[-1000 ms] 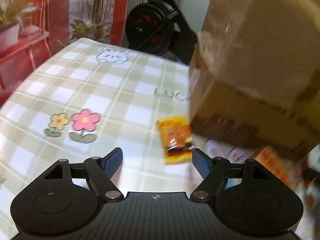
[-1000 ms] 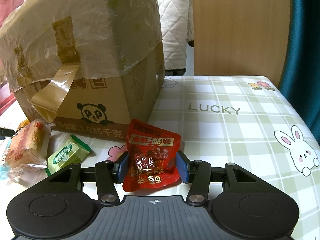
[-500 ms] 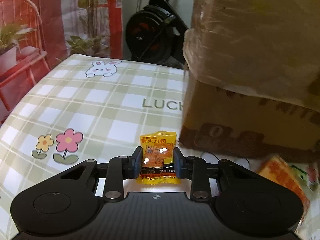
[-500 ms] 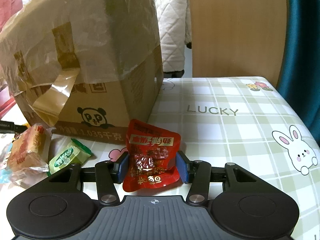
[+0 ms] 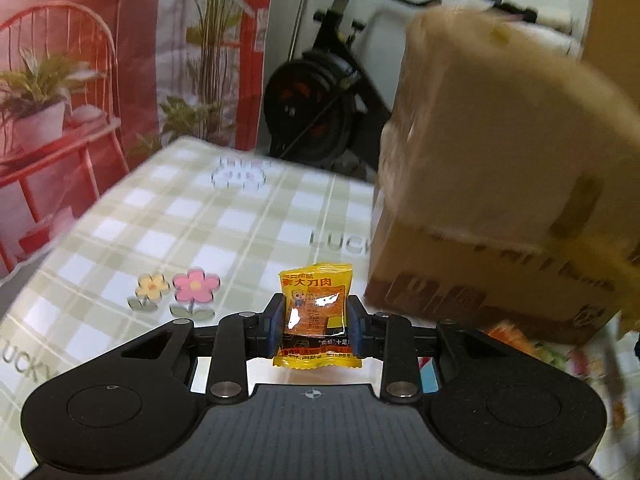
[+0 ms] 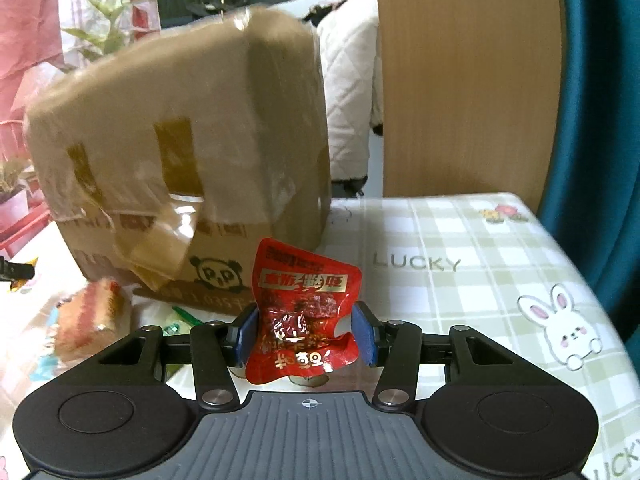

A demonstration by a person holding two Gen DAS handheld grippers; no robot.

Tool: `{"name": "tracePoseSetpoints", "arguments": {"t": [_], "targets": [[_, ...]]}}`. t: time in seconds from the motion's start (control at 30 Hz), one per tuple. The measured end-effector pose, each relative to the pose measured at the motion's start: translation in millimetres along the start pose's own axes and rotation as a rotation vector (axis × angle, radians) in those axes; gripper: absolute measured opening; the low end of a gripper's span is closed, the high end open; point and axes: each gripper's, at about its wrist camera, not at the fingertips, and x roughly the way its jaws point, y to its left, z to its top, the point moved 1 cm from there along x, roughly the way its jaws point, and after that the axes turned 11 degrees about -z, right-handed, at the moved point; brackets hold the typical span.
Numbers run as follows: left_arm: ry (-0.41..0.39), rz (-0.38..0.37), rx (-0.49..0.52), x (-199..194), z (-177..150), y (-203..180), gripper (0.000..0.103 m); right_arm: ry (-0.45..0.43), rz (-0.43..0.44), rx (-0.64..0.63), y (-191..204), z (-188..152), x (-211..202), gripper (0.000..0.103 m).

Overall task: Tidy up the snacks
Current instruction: 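Carry both packets over the lined box and open both tools to drop them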

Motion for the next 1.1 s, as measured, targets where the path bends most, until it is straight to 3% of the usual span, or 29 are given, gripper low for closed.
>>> {"name": "tracePoseSetpoints", "arguments": {"t": [0.27,0.6,0.87,1.1], "targets": [[-0.154,-0.058,0.069,-50.9,30.9,-26.2,0.033,-0.134,0.015,0.010,-5.9,28.3,-48.0,0.046],[-0.320,-0.154,0.159,-68.9,97.7,-83.8,0.034,-0.318,0.049,-0.049,1.0,120.0,-69.1,0.046],[-0.308,-0.199,0.181,-27.5,140.5,-115.7,0.034,-0.350,0.071,-0.121,37.7,177.0,-37.1,0.046],[-0.239,-0.198,0.164,10.6,147.8,-114.3,0.034,-0.297,0.079,-0.151,68.1,190.0,4.1,0.046]]}}
